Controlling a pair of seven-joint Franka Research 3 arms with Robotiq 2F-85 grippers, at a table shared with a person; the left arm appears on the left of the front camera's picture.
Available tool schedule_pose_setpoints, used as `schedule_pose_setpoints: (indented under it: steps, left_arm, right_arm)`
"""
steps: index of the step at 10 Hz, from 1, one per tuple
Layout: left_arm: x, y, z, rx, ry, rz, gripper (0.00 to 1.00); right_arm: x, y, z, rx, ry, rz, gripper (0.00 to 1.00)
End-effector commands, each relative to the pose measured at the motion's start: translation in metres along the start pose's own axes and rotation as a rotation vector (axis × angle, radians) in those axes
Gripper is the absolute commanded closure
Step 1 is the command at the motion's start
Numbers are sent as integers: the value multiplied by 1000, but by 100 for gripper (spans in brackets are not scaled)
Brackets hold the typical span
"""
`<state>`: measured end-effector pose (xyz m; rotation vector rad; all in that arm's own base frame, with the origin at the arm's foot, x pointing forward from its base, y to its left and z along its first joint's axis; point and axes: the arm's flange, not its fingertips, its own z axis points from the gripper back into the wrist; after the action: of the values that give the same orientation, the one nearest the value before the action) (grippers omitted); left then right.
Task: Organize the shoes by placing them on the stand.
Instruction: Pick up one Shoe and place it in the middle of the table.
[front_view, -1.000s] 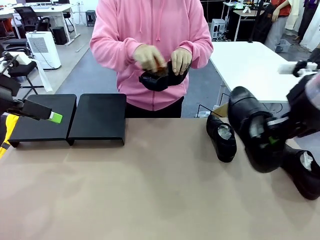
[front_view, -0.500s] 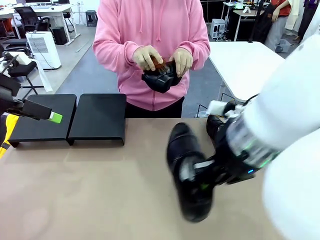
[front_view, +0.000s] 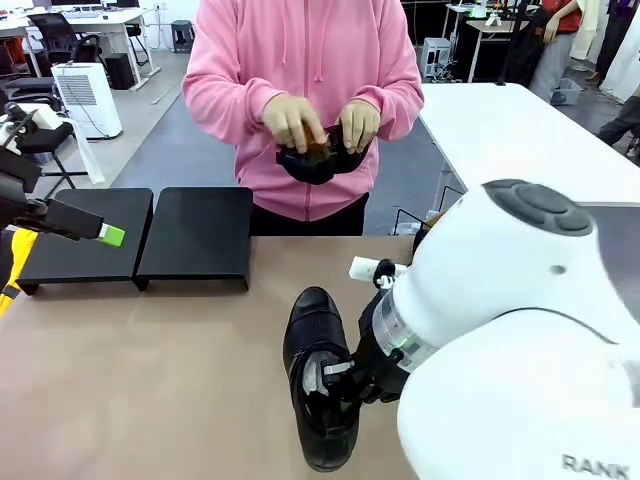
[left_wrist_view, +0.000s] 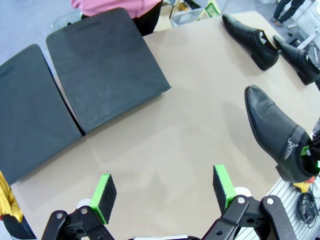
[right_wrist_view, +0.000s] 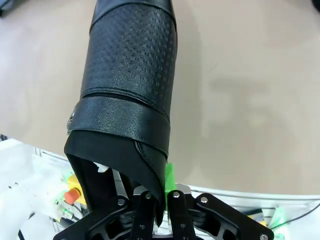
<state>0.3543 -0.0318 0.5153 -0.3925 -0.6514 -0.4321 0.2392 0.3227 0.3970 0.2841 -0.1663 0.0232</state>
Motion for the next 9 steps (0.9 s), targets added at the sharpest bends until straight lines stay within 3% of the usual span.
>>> schedule_pose_setpoints:
  steps: [1,4,5,9]
  left_arm:
    - [0,2,1,-10,-1,-11,0]
    - [0,2,1,-10,-1,-11,0]
    - [0,2,1,-10,-1,-11,0]
    - [0,2,1,-10,-1,-11,0]
  right_arm:
    - [0,-5,-22,18,-13,-40,100]
    - [3,-13,-55,10,62,-7,100]
    - [3,-14,-57,5,58,-11,85]
    - [2,-16,-45,5,14,-35,5]
